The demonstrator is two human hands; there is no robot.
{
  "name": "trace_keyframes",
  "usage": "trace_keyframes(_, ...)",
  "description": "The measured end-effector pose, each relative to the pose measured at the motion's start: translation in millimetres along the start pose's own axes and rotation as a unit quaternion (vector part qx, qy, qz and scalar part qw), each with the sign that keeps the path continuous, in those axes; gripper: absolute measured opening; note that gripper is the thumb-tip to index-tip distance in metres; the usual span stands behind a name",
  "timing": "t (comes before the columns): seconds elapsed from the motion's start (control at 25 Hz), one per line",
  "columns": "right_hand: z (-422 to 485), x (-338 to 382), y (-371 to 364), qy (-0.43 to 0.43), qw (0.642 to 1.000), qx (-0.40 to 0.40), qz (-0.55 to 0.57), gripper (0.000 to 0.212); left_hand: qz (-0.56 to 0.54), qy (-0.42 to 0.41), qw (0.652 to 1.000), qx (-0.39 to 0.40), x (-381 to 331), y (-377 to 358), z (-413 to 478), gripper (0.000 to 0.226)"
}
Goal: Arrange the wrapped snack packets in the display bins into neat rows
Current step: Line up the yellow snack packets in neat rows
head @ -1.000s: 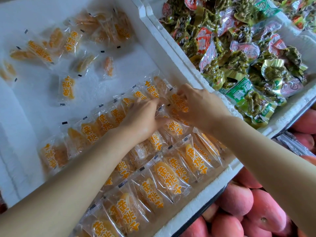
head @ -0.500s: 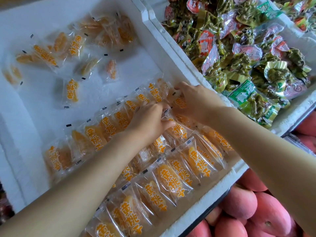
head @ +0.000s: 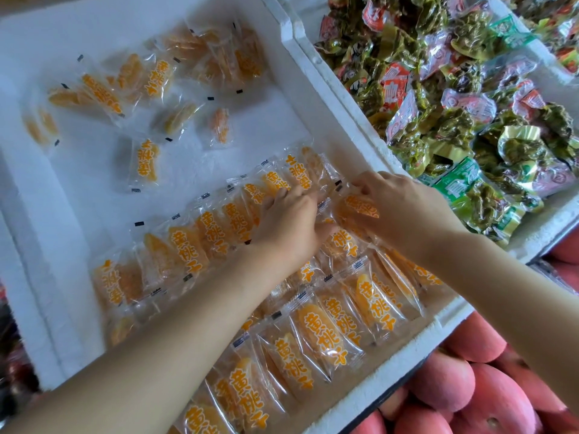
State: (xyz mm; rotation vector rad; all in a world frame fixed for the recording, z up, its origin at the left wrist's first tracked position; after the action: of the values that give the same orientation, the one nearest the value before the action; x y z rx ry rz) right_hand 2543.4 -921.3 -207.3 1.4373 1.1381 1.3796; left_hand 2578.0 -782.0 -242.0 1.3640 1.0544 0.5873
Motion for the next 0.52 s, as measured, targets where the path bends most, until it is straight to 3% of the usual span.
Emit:
trace_keyframes(0.24, -6, 0, -6, -0.002, 0.998, 0.012, -0.066, 0.047, 0.019, -0.002, 1.000, -0.004, -2, 1, -3, 0.055)
trace_keyframes(0.32, -6, 2, -1, -0.002, 0.998, -0.001, -0.059, 0.044, -0.005, -0.007, 0.999, -0.045, 2, 8, -8, 0.047)
trace_keyframes(0.52, 29, 38, 6, 0.114, 0.986, -0.113, 0.053, 0.027, -0.004, 0.018, 0.984, -0.178, 52, 35, -14, 0.034)
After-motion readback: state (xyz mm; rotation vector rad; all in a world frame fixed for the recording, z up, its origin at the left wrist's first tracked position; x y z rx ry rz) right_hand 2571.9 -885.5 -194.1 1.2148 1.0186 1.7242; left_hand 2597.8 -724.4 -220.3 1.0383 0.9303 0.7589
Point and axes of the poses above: each hand's wrist, its own z-axis towards the middle knuckle, its own y-axis out of the back of the hand, x = y × z, the point moved 3 cm from there along z, towards the middle knuckle, and after that the axes turned 10 degrees about z, right-handed, at the moved point
